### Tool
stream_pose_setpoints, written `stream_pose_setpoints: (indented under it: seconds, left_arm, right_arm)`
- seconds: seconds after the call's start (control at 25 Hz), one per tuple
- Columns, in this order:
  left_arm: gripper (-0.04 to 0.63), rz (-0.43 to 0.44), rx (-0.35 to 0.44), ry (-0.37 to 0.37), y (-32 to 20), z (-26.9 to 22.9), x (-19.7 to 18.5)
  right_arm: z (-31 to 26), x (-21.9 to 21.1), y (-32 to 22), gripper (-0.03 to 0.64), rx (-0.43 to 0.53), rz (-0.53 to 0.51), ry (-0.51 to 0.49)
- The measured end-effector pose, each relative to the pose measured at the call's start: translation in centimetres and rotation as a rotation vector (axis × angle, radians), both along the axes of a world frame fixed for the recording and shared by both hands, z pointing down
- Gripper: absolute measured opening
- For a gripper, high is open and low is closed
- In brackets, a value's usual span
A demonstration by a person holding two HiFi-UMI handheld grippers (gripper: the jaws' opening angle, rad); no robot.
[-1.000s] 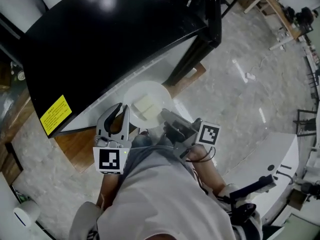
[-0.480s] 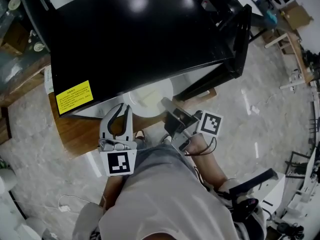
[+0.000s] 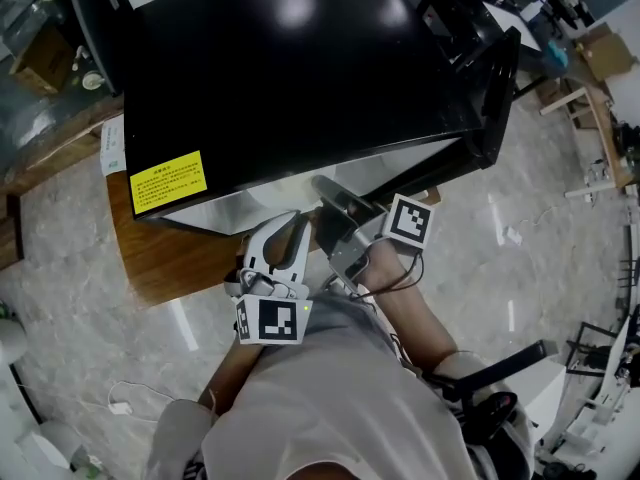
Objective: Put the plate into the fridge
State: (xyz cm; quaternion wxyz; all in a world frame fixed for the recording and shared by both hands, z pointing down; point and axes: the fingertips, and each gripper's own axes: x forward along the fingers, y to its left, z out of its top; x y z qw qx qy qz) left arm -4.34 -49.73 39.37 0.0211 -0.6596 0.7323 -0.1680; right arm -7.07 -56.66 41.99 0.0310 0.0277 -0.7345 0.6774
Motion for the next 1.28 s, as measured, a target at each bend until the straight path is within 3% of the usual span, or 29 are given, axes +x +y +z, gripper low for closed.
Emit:
stream_pose_setpoints:
  seconds: [0.32, 0.52, 0.64, 0.72, 0.8, 0.88, 0.96, 1.0, 1.08, 1.28]
  left_arm:
    - [0.043, 0.031, 0.002, 0.028, -1.5, 1.4, -1.0]
    - [0.041, 0.027, 0.017, 0.065, -2.0, 1.3, -1.8]
    - [0.041, 0.021, 0.027, 0.102, -2.0, 0.9, -2.5]
    - [0.041, 0.019, 0.035, 0.117, -2.2, 0.7, -2.9]
    - [0.041, 0.015, 0.040, 0.126, -2.8, 0.8, -3.2]
    - [0.041, 0.008, 0.053, 0.127, -3.0, 0.6, -3.5]
    - [0.041, -0.007, 0.067, 0.119, -2.4, -0.1, -3.8]
    - [0.037, -0.018, 0.071, 0.113, -1.9, -0.4, -4.1]
    - [0.032, -0.034, 0.070, 0.117, -1.4, -0.5, -4.6]
    - [0.028, -0.056, 0.080, 0.148, -1.6, 0.1, -6.0]
  right_arm:
    - [-0.8, -1.5, -0.1, 0.031, 0.086, -0.035, -0.010]
    - [-2.5, -1.2, 1.2, 0.166, 0.175, -0.108, -0.070]
    - [-4.2, -0.9, 2.8, 0.172, 0.283, -0.156, -0.103]
    - [-4.5, -0.3, 3.1, 0.172, 0.386, -0.150, -0.082]
    - [-3.8, 0.6, 2.2, 0.151, 0.564, -0.114, -0.003]
    - [-3.3, 1.0, 1.0, 0.065, 0.857, -0.074, 0.123]
    - [-3.2, 0.5, 1.2, 0.034, 1.158, -0.081, 0.237]
    - [-3.2, 0.0, 1.8, 0.032, 1.260, -0.106, 0.268]
    - [-2.8, -1.0, 3.1, 0.032, 1.335, -0.152, 0.279]
    - [-2.2, -2.9, 3.0, 0.032, 1.347, -0.111, 0.288]
